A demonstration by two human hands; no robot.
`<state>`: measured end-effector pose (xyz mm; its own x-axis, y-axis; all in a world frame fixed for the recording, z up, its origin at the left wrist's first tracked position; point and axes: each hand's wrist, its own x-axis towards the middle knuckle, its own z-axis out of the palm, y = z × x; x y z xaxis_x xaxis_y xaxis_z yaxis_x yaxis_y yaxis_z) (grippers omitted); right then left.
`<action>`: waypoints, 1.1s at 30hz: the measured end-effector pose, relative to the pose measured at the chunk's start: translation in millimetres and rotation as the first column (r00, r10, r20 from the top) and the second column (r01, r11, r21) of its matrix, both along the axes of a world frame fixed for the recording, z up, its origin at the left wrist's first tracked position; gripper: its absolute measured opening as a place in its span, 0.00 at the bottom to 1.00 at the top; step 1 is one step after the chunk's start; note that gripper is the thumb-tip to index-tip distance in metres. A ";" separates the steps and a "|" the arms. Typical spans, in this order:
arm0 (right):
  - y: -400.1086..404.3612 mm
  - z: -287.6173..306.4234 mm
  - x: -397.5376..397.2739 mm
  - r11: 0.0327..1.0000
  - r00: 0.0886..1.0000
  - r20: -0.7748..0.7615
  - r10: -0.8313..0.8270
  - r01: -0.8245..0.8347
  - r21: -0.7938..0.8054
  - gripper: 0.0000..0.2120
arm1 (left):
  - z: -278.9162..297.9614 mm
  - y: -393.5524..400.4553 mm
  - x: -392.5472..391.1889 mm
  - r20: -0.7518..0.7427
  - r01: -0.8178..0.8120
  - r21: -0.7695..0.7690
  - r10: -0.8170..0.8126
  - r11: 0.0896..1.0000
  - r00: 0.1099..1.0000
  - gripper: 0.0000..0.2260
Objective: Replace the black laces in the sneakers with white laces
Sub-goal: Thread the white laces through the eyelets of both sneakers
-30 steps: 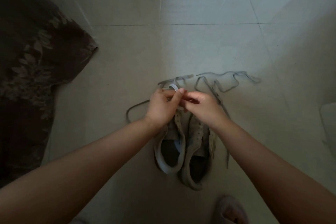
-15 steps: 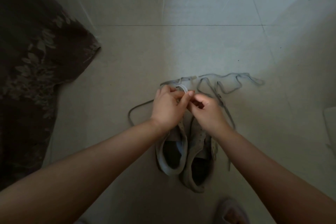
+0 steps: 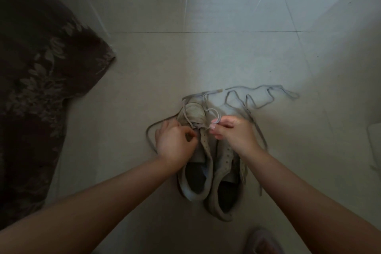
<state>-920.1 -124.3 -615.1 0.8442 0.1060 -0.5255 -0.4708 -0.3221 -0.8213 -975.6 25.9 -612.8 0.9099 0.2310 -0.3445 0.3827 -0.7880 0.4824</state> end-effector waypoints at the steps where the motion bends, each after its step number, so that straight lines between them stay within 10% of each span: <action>1: 1.1 -2.5 -0.9 0.999 1.000 0.011 0.011 -0.011 -0.035 0.09 | 0.4 -0.7 0.7 -0.015 0.029 0.008 -0.028 1.000 0.999 0.10; 33: 2.9 -11.9 -11.3 0.933 0.952 0.186 0.242 -0.175 -0.316 0.02 | -6.8 -6.7 7.3 -0.092 0.096 0.027 -0.093 0.995 0.991 0.13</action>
